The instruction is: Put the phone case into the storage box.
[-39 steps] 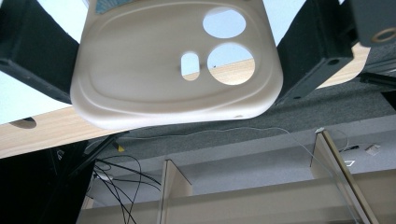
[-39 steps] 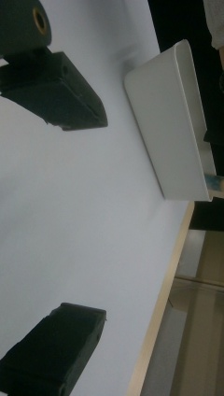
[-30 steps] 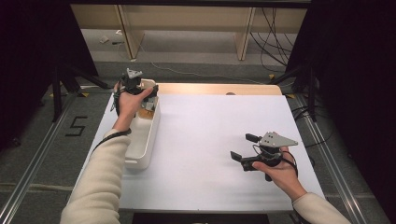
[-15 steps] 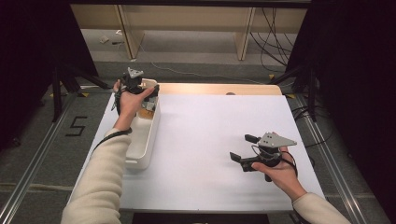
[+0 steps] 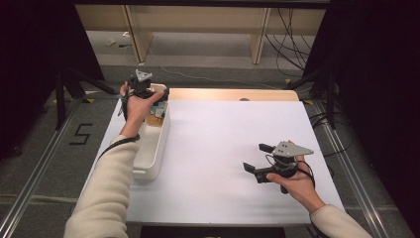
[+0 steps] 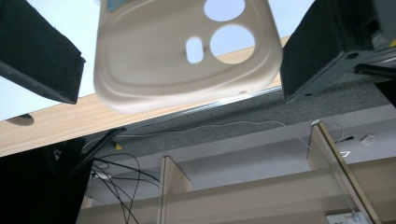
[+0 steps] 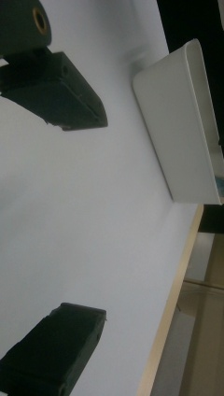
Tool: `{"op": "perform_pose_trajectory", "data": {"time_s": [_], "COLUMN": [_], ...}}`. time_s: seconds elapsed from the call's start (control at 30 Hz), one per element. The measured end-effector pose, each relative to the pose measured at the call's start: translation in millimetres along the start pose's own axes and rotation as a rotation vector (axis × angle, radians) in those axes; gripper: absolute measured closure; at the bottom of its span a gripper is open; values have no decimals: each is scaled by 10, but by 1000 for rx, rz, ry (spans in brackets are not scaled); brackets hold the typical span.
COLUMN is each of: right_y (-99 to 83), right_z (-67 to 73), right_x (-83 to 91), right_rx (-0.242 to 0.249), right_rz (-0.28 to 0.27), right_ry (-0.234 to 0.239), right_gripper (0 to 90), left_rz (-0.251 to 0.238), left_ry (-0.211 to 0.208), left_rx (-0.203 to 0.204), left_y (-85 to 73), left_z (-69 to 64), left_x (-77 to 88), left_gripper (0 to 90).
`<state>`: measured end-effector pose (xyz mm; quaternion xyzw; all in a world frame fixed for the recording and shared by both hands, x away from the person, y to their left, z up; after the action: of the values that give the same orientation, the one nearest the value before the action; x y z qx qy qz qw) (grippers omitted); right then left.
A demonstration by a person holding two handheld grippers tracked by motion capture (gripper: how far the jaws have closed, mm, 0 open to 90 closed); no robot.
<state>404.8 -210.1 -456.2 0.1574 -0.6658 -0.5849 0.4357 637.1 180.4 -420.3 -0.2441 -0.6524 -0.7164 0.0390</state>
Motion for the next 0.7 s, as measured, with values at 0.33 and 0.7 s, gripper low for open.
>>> {"op": "perform_pose_trajectory", "data": {"time_s": [0.33,0.7], "right_y": [0,9], "right_z": [2,-3], "right_x": [-1,6], "right_rx": [1,2], "right_rz": [3,-5], "right_ry": [-4,-8], "right_gripper": [85,82], "left_rz": [-23,-39], "left_ry": [1,0], "left_rx": [-4,-22], "left_y": [69,132], "left_z": [-14,-67], "left_x": [41,137], "left_gripper": [0,0]}}
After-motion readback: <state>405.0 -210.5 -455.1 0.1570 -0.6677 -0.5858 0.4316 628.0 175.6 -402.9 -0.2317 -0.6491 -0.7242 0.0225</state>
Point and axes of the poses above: each handheld gripper's, and its own axes: x roughly backward along the jaws, y roughly out of its top, z roughly to its left, the point moved 5 cm from there along -x, roughly forward along the jaws, and after that the axes turned 1 degree about -x, right-handed, at the moved point
